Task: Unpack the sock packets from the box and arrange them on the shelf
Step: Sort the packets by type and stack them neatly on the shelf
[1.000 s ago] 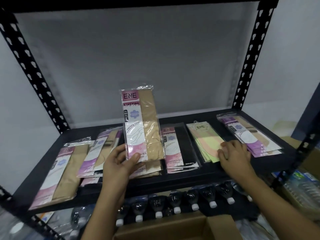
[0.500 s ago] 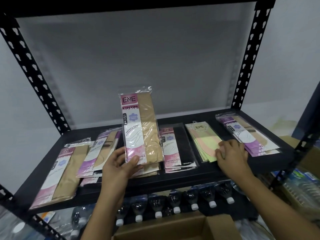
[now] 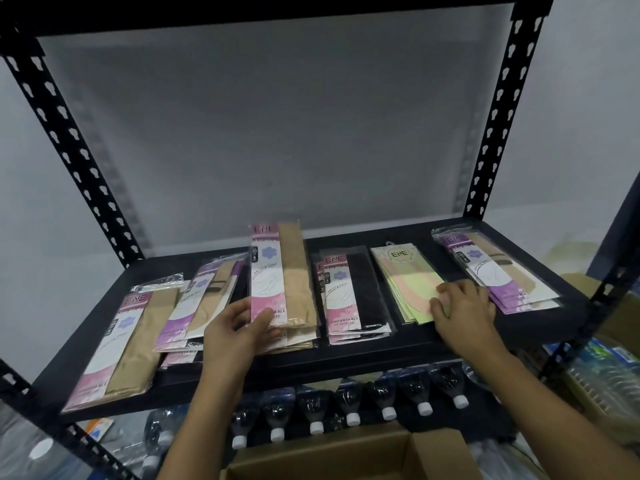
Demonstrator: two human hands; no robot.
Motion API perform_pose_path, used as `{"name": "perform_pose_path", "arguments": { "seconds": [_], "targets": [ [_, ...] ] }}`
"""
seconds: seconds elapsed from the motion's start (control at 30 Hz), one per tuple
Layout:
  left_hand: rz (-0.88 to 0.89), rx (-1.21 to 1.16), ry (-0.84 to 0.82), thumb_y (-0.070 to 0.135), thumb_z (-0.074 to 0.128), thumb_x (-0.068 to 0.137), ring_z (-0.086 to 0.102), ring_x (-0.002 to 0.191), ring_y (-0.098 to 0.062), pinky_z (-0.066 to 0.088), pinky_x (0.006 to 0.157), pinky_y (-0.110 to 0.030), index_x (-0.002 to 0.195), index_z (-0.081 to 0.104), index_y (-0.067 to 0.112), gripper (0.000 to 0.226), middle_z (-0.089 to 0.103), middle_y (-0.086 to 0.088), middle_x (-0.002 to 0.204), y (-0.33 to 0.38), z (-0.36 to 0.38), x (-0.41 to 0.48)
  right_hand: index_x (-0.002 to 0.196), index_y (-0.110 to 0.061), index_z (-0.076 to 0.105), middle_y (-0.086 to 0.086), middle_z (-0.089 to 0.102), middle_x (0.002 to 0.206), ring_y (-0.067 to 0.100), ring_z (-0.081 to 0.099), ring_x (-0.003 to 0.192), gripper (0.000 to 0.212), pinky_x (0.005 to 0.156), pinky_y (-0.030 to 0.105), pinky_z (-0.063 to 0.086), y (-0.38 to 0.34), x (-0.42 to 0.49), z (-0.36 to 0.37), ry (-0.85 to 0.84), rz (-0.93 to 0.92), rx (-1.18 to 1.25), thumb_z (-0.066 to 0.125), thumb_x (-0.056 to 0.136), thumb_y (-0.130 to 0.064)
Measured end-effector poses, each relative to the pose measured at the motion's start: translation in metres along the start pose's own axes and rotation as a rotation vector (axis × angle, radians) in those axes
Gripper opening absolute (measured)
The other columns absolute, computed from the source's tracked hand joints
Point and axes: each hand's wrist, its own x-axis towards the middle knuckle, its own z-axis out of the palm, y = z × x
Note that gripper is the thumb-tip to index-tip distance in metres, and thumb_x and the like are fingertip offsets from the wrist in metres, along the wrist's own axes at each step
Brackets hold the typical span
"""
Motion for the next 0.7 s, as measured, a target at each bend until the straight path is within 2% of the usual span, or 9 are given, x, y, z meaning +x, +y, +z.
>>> {"name": "perform_pose_path", "arguments": {
  "seconds": [0.07,0.13,0.2,0.27,0.3,0.37,0.47,0.6,0.7],
  "targets": [
    [-0.051,0.052,0.025,0.005,0.069,0.087,0.075,0.076,-0.029,0.061,0.068,-0.027,0.096,0.062,0.018,0.018,0.07,-0.002,0.093,-0.002,0.0,0.004,0.117,-0.012,0.058,0.01,0.049,0.121,0.028,0.037,0.113,0.031,0.095,0.045,0.031,0.0,0.0,0.0,0.0,0.003,-0.002,0.053,0.091,-0.027],
    [-0.072,0.156,0.05,0.008,0.07,0.087,0.075,0.07,-0.025,0.061,0.067,-0.027,0.1,0.064,0.013,0.015,0.07,-0.002,0.092,-0.003,-0.002,0.007,0.117,-0.012,0.058,0.01,0.049,0.121,0.028,0.037,0.114,0.031,0.096,0.046,0.032,0.001,0.0,0.0,-0.004,0.004,0.0,0.053,0.091,-0.027],
    [-0.004,0.429,0.075,0.016,0.072,0.087,0.072,0.068,-0.017,0.057,0.069,-0.027,0.102,0.065,0.01,0.018,0.07,0.003,0.089,-0.003,-0.003,0.01,0.117,-0.012,0.058,0.01,0.049,0.121,0.029,0.038,0.114,0.031,0.096,0.046,0.032,0.001,0.001,0.0,-0.006,0.004,0.004,0.053,0.091,-0.027],
    [0.082,0.706,0.085,0.025,0.071,0.087,0.06,0.07,-0.003,0.044,0.062,-0.016,0.094,0.062,0.017,0.014,0.064,0.01,0.081,-0.001,-0.004,0.008,0.117,-0.012,0.058,0.01,0.048,0.121,0.029,0.038,0.114,0.031,0.096,0.046,0.031,0.0,0.001,0.0,-0.009,0.004,0.01,0.053,0.091,-0.027],
    [0.107,0.801,0.073,0.028,0.07,0.087,0.056,0.07,-0.003,0.039,0.059,-0.014,0.091,0.061,0.016,0.015,0.063,0.007,0.081,0.0,-0.003,0.006,0.118,-0.012,0.058,0.01,0.048,0.121,0.029,0.037,0.115,0.031,0.097,0.046,0.031,0.0,0.001,0.0,-0.01,0.005,0.012,0.053,0.091,-0.027],
    [0.136,0.934,0.036,0.032,0.067,0.088,0.06,0.078,-0.016,0.042,0.063,-0.022,0.094,0.067,0.007,0.025,0.063,-0.004,0.089,-0.004,-0.004,0.008,0.118,-0.012,0.057,0.011,0.048,0.122,0.029,0.037,0.115,0.031,0.097,0.046,0.031,0.0,0.0,0.0,-0.014,0.005,0.01,0.052,0.091,-0.027],
    [0.133,0.996,-0.005,0.03,0.063,0.092,0.057,0.089,-0.025,0.042,0.081,-0.026,0.111,0.068,0.004,0.033,0.052,-0.009,0.1,-0.009,-0.005,0.012,0.118,-0.012,0.057,0.011,0.048,0.123,0.029,0.037,0.116,0.031,0.097,0.047,0.032,0.0,0.0,-0.001,-0.019,0.002,0.005,0.052,0.091,-0.027],
    [0.126,0.981,-0.022,0.03,0.063,0.092,0.051,0.089,-0.02,0.04,0.085,-0.026,0.125,0.06,0.006,0.041,0.048,-0.009,0.111,-0.01,-0.005,0.012,0.118,-0.011,0.057,0.012,0.048,0.123,0.03,0.037,0.116,0.031,0.097,0.047,0.032,-0.001,0.0,-0.001,-0.018,0.006,0.003,0.052,0.091,-0.026],
    [0.179,0.923,-0.024,0.024,0.063,0.092,0.054,0.107,-0.023,0.044,0.095,-0.032,0.136,0.051,0.012,0.047,0.047,-0.008,0.124,-0.009,-0.005,0.008,0.118,-0.01,0.058,0.012,0.048,0.122,0.03,0.037,0.115,0.031,0.097,0.047,0.031,-0.001,-0.001,-0.001,-0.012,0.008,0.007,0.053,0.091,-0.025]
  ]
}}
